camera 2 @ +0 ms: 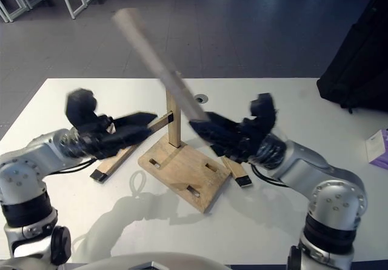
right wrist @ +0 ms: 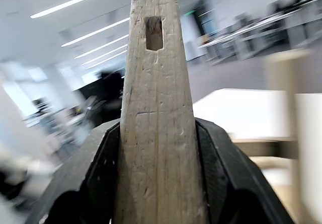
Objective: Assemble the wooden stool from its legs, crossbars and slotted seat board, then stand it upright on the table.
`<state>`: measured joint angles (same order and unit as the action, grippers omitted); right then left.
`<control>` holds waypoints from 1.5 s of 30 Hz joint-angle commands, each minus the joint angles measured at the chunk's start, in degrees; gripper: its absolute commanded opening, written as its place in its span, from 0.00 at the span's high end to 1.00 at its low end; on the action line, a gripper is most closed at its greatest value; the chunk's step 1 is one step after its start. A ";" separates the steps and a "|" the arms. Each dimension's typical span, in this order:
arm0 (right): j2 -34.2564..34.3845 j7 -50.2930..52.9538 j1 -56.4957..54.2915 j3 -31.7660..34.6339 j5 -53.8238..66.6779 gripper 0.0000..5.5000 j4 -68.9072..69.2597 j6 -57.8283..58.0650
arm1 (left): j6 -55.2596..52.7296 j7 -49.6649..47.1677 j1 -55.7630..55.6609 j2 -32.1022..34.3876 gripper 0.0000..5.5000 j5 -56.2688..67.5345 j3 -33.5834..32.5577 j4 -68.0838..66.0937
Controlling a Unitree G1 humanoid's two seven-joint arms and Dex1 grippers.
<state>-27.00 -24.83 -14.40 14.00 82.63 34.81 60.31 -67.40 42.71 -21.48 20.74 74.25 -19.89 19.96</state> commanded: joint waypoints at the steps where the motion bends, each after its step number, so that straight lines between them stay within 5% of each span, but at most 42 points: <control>1: -1.29 0.82 -2.41 -3.94 2.16 0.63 0.04 -0.59 | -1.21 -5.73 -1.69 0.63 0.44 6.31 1.11 -2.65; 17: -3.57 0.49 -2.77 -10.43 0.56 0.63 -1.50 -4.43 | 0.10 -5.08 -0.50 9.63 0.58 23.50 4.78 -2.88; 23: -6.16 3.78 -3.09 -5.01 7.61 0.40 -3.77 -6.49 | 5.61 -2.66 1.96 11.20 0.61 15.94 2.48 -5.09; 27: -11.65 1.63 2.50 -0.73 -0.14 0.28 -4.85 -7.61 | 7.46 -0.84 11.27 13.71 0.63 12.78 -1.09 0.32; 32: -12.90 1.92 8.85 -10.00 -22.49 0.28 -4.04 -12.55 | 16.50 1.31 19.88 17.00 0.63 -7.91 4.57 5.72; 38: -15.62 -2.23 14.48 -29.58 -49.90 0.28 -9.16 -20.53 | 32.80 -5.70 25.16 8.69 0.63 -30.59 13.74 2.73; 45: -15.53 -6.03 18.79 -34.25 -60.29 0.28 -12.40 -24.75 | 39.17 -2.53 27.26 9.14 0.63 -37.66 16.09 0.07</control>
<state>-41.87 -29.83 2.64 -18.66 24.94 24.45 34.39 -27.83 39.58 5.01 27.96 39.10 -4.25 21.95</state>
